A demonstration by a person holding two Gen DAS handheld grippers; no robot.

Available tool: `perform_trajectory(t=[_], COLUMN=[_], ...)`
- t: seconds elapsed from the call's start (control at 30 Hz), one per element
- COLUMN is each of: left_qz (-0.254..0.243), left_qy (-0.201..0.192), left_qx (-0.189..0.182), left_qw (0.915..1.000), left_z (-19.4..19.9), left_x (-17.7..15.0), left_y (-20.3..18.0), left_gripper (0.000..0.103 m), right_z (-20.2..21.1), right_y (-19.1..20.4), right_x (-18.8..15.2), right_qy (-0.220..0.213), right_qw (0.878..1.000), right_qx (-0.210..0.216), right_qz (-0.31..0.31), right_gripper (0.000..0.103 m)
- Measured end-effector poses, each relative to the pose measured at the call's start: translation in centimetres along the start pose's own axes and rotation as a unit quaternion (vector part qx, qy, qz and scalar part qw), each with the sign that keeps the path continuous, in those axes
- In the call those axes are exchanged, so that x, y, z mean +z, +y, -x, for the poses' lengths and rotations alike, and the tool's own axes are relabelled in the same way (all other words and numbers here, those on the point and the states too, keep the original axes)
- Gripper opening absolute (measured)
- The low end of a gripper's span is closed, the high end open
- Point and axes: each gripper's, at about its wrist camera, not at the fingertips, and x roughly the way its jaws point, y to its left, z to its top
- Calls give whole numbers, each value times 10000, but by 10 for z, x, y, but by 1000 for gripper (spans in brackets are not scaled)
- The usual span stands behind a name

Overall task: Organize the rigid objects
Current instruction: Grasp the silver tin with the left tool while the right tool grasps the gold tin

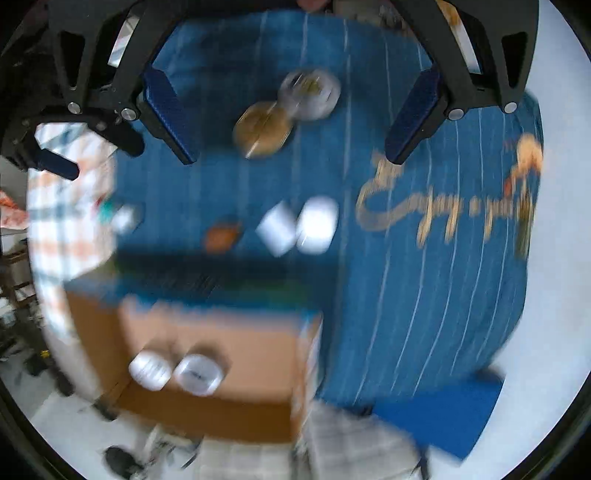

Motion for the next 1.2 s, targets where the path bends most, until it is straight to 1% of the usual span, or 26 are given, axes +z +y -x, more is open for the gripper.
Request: perform_trajectory(t=[0.07,0.13,0.17,0.23,0.3,0.37,0.4,0.43,0.47,0.5,0.53,0.63,0.7,0.8,0.87,0.9,1.0,1.03,1.07,1.1,1.13,1.2], left_qz=[201,413,498,595,618,527,471,395,348,355,427,559,791,1248,1360,1393,1486,1514,1520,1491,1449,1324], left_qy=[451,705,795,974,1121,1267,1317,1339,1342,1338,1329,1195,1190,1237,1251,1239,1316,1353,1384,1373,1332,1276], left_qx=[-12,-104,-149,-296,-275,-313,-262,-230,-227,-284,-385,-199,-118,-224,-261,-273,-334,-373,-379,-327,-255,-208], left_qw=[9988,9966,9955,9930,9914,9901,9898,9899,9901,9900,9895,9911,9897,9842,9824,9821,9795,9785,9779,9787,9801,9827], left_z=[-33,-60,-70,-92,-109,-128,-135,-141,-146,-148,-148,-145,-146,-150,-150,-150,-156,-160,-163,-164,-162,-160], left_x=[-26,-44,-49,-56,-60,-60,-61,-61,-61,-61,-62,-66,-68,-69,-65,-64,-62,-63,-64,-65,-65,-76], left_y=[17,25,26,29,28,23,20,17,15,15,18,32,51,82,91,93,103,107,109,107,103,86], left_gripper=[102,101,101,101,101,101,101,98,83,71,70,70,70,70,70,70,70,70,69,69,69,69], right_z=[-29,-55,-64,-80,-88,-92,-93,-93,-93,-94,-93,-96,-99,-113,-125,-132,-151,-156,-154,-151,-148,-142], right_y=[10,19,22,24,20,16,15,15,15,18,22,39,55,82,99,107,115,114,114,114,113,103], right_x=[-16,-29,-34,-41,-44,-48,-49,-50,-49,-49,-49,-46,-41,-36,-32,-32,-32,-32,-32,-32,-32,-34], right_qy=[282,509,571,663,697,720,734,742,762,785,796,817,860,1009,1131,1197,1393,1445,1364,1304,1284,1250], right_qw=[9995,9986,9983,9978,9975,9973,9972,9971,9970,9969,9968,9965,9959,9938,9921,9914,9897,9891,9902,9911,9912,9917], right_qx=[92,63,65,-7,-77,-49,-47,-32,-5,20,31,176,286,427,498,463,270,229,226,94,-9,27], right_qz=[45,110,98,71,-7,-94,-126,-145,-136,-98,-68,21,76,173,216,240,205,178,181,255,326,311], right_gripper=[103,101,98,96,94,94,94,94,94,94,94,94,94,94,94,94,87,88,85,75,70,69])
